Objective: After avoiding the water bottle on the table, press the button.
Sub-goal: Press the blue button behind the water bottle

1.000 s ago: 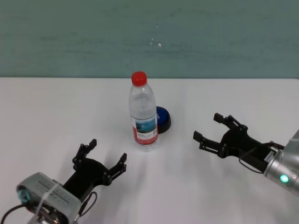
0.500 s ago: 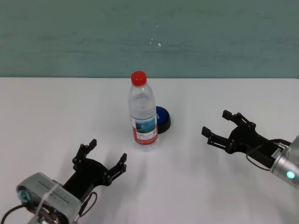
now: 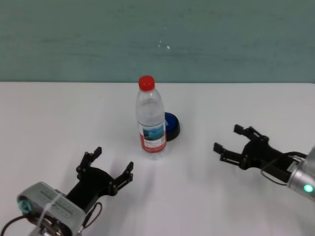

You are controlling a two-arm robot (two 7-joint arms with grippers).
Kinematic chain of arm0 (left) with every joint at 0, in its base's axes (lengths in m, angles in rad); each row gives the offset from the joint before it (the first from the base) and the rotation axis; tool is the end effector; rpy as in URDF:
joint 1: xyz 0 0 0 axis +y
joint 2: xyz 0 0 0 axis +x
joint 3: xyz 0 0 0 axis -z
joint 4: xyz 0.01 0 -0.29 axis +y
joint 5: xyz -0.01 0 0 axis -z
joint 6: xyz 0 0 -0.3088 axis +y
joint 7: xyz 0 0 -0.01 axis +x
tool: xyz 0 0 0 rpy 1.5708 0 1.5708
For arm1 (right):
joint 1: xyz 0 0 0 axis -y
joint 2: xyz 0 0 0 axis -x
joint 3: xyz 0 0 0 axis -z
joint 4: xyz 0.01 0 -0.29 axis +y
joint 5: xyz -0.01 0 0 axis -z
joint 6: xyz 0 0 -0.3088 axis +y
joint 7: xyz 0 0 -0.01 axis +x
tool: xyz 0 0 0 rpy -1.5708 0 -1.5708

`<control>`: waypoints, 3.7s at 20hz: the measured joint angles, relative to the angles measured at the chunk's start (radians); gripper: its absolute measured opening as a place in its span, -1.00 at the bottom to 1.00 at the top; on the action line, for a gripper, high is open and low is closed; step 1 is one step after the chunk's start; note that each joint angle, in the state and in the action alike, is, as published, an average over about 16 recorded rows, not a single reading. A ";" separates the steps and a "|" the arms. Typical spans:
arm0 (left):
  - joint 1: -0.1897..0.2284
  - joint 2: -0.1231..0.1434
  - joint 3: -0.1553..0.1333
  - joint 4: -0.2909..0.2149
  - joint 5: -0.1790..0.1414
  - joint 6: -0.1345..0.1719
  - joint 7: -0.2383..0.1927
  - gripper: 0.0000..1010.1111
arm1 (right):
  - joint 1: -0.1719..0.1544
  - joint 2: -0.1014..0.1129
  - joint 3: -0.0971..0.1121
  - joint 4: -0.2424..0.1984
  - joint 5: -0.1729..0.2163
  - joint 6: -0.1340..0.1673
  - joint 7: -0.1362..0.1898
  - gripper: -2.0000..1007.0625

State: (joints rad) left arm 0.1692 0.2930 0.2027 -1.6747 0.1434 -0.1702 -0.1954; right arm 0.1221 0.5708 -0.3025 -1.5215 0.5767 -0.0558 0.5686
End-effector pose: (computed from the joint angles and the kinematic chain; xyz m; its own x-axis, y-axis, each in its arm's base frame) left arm 0.2705 0.0132 -0.3232 0.4334 0.8175 0.3792 -0.8904 0.4533 0.0405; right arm 0.3495 -0.0884 -0.2774 0.7141 -0.7000 -0.0106 0.6996 0.7140 -0.0275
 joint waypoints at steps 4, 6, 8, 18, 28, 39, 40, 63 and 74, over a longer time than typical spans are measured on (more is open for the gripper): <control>0.000 0.000 0.000 0.000 0.000 0.000 0.000 0.98 | 0.005 0.009 -0.015 0.009 -0.004 0.011 0.005 0.99; 0.000 0.000 0.000 0.000 0.000 0.000 0.000 0.98 | 0.007 0.012 -0.021 0.011 -0.007 0.017 0.005 0.99; 0.000 0.000 0.000 0.000 0.000 0.000 0.000 0.98 | 0.009 0.015 -0.027 0.013 -0.010 0.022 0.003 0.99; 0.000 0.000 0.000 0.000 0.000 0.000 0.000 0.98 | 0.014 0.018 -0.035 0.018 -0.018 0.030 -0.007 0.99; 0.000 0.000 0.000 0.000 0.000 0.000 0.000 0.98 | 0.031 0.013 -0.037 0.034 -0.008 0.028 0.011 0.99; 0.000 0.000 0.000 0.000 0.000 0.000 0.000 0.98 | 0.140 -0.015 -0.054 0.134 0.027 0.029 0.060 0.99; 0.000 0.000 0.000 0.000 0.000 0.000 0.000 0.98 | 0.153 -0.018 -0.057 0.146 0.029 0.030 0.065 0.99; 0.000 0.000 0.000 0.000 0.000 0.000 0.000 0.98 | 0.439 -0.110 -0.143 0.457 0.010 0.033 0.161 0.99; 0.000 0.000 0.000 0.000 0.000 0.000 0.000 0.98 | 0.525 -0.169 -0.166 0.582 -0.014 0.024 0.188 0.99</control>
State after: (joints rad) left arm 0.1693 0.2930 0.2027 -1.6747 0.1434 -0.1702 -0.1954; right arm 0.6470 0.4014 -0.4686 -0.9397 0.5622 -0.0322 0.7566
